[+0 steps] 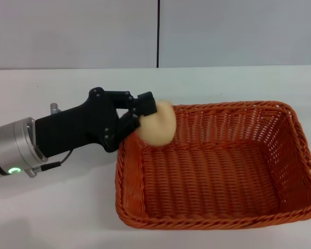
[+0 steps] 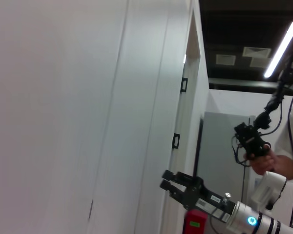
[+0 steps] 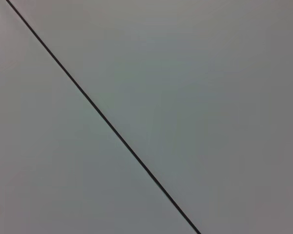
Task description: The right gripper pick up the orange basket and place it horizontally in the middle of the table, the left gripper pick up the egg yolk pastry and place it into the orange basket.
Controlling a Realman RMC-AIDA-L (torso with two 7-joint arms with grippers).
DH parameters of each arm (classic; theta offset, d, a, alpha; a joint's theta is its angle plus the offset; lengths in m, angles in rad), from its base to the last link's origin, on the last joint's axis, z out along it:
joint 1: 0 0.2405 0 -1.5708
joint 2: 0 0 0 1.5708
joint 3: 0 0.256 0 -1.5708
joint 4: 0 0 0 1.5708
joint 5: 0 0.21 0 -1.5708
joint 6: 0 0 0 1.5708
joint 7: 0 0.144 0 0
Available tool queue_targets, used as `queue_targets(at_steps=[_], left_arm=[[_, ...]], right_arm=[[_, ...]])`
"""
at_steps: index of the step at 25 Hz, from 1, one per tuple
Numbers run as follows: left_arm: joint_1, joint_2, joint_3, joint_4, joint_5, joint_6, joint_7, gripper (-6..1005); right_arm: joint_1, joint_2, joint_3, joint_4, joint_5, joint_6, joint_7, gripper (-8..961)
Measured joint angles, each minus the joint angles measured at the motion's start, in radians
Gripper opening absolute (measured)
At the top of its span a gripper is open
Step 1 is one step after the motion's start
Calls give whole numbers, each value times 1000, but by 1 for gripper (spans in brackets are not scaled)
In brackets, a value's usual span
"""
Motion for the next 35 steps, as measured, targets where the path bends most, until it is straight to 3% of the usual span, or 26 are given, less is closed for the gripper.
queue_targets(at_steps=[11,17,19,24,25,30,35], left_arm=[[25,-4,-5,41,-111,5,10,118],[69,-4,-4,42,-240,2,53,312],[90,-4,-4,47,-309,0,78,545],[128,-4,-4,89,-470,-3,143,684],[141,-4,-4,128,-570,-2,183,712],[164,-5,-4,211,-744,-8,265,710],[172,-5,-4,245,-797,-8,281,710]], right_arm=[[12,0,-17,10,-1,4,-4,406],[8,5,-22,10,-2,4,-5,406],[5,9,-21,9,0,4,-5,406],[-4,13,-13,9,7,3,-5,406],[-7,14,-12,8,8,2,-5,406],[-13,19,-2,5,9,-2,-6,406],[-11,23,16,1,11,-4,-6,406]])
